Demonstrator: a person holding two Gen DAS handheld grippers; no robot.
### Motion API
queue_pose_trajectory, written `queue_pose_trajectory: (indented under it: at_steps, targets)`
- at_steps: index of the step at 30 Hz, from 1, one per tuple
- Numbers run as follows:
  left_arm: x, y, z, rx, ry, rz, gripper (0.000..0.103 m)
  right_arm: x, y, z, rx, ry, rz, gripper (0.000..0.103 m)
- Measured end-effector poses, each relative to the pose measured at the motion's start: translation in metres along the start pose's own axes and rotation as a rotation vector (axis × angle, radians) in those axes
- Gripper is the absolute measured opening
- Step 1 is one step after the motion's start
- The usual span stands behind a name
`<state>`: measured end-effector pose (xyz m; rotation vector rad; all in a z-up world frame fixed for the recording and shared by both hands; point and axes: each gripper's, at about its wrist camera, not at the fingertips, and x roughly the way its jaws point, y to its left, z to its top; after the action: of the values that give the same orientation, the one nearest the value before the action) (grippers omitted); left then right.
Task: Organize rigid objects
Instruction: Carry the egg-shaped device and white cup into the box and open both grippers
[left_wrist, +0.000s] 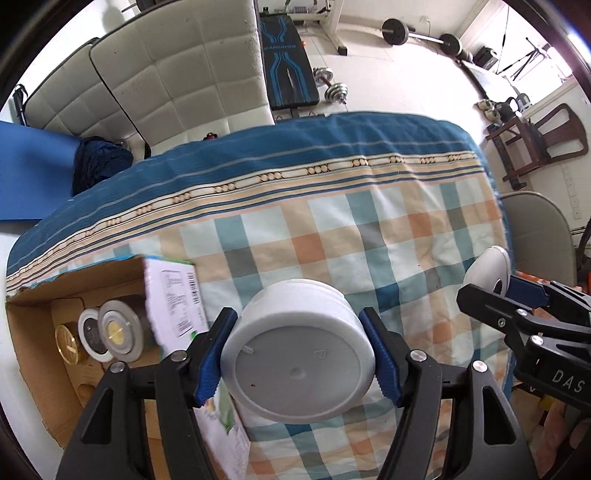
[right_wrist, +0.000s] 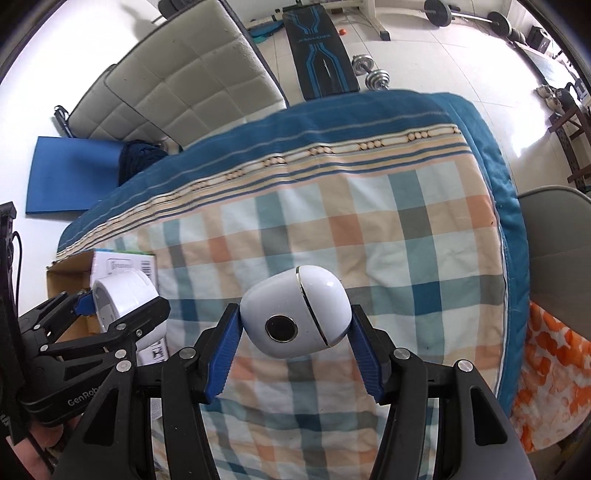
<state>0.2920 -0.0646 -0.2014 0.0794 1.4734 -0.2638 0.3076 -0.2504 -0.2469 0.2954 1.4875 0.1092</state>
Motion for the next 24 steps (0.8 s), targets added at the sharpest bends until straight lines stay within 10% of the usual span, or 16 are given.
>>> queue_pose_trajectory:
  at_steps: [9, 24]
  targets:
    - [-0.048, 0.090, -0.050, -0.038, -0.072, -0.044, 0.066, -0.040, 0.087, -0.045, -0.039, -0.033, 0.067, 0.060]
    - [-0.040, 0.264, -0.155, -0.191, -0.027, -0.062, 0.066, 0.016, 0.249, -0.152, -0.053, 0.062, 0.172, 0.060]
